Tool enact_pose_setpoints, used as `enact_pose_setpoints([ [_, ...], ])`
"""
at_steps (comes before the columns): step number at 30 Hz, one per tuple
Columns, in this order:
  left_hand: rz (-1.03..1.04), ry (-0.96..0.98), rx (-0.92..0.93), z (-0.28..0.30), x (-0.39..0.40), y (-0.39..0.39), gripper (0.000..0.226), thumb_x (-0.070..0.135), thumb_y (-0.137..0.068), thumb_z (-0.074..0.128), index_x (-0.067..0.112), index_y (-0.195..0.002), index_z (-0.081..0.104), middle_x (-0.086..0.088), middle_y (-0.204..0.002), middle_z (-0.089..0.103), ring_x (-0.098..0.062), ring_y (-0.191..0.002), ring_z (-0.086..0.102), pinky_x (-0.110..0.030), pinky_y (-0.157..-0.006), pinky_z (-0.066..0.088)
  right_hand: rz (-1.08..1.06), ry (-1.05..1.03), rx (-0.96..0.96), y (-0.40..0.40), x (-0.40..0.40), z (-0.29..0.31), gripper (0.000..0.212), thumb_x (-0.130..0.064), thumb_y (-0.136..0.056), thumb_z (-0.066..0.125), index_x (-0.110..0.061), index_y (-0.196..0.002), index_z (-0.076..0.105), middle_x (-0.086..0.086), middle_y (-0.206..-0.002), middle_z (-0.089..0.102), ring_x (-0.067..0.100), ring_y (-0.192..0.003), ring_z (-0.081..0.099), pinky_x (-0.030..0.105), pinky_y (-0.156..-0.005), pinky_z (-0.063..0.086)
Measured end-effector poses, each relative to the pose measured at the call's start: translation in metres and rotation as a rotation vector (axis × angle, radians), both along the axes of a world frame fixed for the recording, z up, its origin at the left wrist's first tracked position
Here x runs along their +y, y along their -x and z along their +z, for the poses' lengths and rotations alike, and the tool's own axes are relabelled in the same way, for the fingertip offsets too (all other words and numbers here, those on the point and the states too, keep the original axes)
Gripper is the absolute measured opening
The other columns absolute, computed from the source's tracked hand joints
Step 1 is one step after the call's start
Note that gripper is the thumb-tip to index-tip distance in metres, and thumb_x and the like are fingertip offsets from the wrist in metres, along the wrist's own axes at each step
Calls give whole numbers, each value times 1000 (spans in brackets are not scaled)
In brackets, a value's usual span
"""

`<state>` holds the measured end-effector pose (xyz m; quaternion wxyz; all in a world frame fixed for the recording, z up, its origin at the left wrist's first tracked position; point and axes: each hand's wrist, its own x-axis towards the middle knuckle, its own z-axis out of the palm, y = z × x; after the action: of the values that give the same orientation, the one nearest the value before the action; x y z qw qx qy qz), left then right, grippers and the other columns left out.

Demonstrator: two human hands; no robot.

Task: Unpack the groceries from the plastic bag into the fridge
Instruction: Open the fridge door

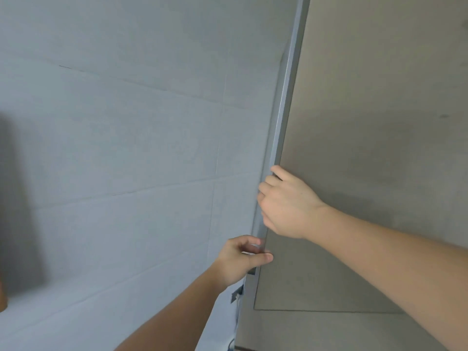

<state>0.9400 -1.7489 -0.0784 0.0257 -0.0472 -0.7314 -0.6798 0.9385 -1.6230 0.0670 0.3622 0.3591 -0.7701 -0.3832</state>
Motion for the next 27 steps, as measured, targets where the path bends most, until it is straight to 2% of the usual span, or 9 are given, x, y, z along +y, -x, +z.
enact_pose_setpoints([
  [2, 1, 34, 10, 2, 7, -25, 35, 26, -71, 86, 19, -98, 66, 5, -86, 64, -6, -70, 60, -14, -61, 45, -14, 22, -4, -29, 11, -3, 23, -36, -64, 71, -14, -59, 70, 4, -59, 59, 26, -62, 55, 42, -95, 36],
  [5, 8, 63, 43, 5, 25, -68, 32, 22, -70, 87, 15, -89, 63, 2, -83, 58, -4, -64, 56, -10, -59, 45, -26, 43, -6, -75, 27, -5, 22, -34, -61, 74, -12, -60, 70, 4, -60, 59, 27, -66, 57, 44, -99, 44],
  [9, 9, 154, 99, 3, 53, -120, 37, 28, -65, 89, 20, -81, 56, 3, -81, 55, -10, -68, 52, -17, -65, 46, -76, 41, -13, -131, 54, -5, 21, -34, -68, 67, -13, -70, 73, 3, -69, 61, 28, -79, 59, 46, -108, 31],
  [13, -86, 404, 214, 16, 70, -156, 44, 42, -62, 87, 22, -75, 50, 11, -67, 56, -6, -58, 48, -20, -56, 41, -145, -6, -52, -180, 82, 0, 31, -34, -79, 54, -11, -87, 72, 5, -81, 64, 30, -95, 59, 46, -114, 14],
  [16, -181, 649, 379, 30, 78, -171, 46, 63, -68, 74, 24, -68, 50, 10, -62, 55, -7, -59, 49, -24, -57, 41, -190, -13, -59, -215, 106, 2, 34, -34, -82, 46, -11, -92, 69, 6, -91, 64, 29, -105, 58, 46, -115, 14],
  [19, -197, 690, 501, 40, 84, -175, 52, 67, -81, 56, 20, -60, 51, 7, -55, 51, -9, -56, 48, -27, -57, 40, -252, 7, -89, -250, 132, 2, 34, -35, -84, 43, -13, -95, 68, 5, -102, 63, 26, -114, 55, 46, -116, 16],
  [21, -166, 708, 588, 43, 89, -171, 42, 55, -91, 50, 19, -69, 55, 7, -62, 55, -15, -64, 53, -30, -62, 45, -279, 36, -90, -272, 150, 3, 32, -33, -84, 45, -15, -96, 69, 4, -105, 63, 24, -115, 55, 45, -117, 17],
  [24, -197, 722, 682, 41, 100, -158, 14, 32, -92, 52, 23, -96, 62, 6, -94, 61, -18, -88, 57, -32, -78, 49, -332, 44, -79, -300, 175, 2, 29, -31, -81, 52, -16, -98, 70, 6, -109, 63, 25, -114, 56, 46, -114, 23],
  [27, -330, 810, 766, 38, 121, -148, 31, 29, -92, 52, 24, -121, 61, 7, -122, 59, -16, -111, 53, -30, -92, 45, -404, 74, -60, -330, 199, -1, 32, -30, -80, 49, -15, -98, 70, 9, -110, 63, 27, -115, 53, 47, -114, 24],
])
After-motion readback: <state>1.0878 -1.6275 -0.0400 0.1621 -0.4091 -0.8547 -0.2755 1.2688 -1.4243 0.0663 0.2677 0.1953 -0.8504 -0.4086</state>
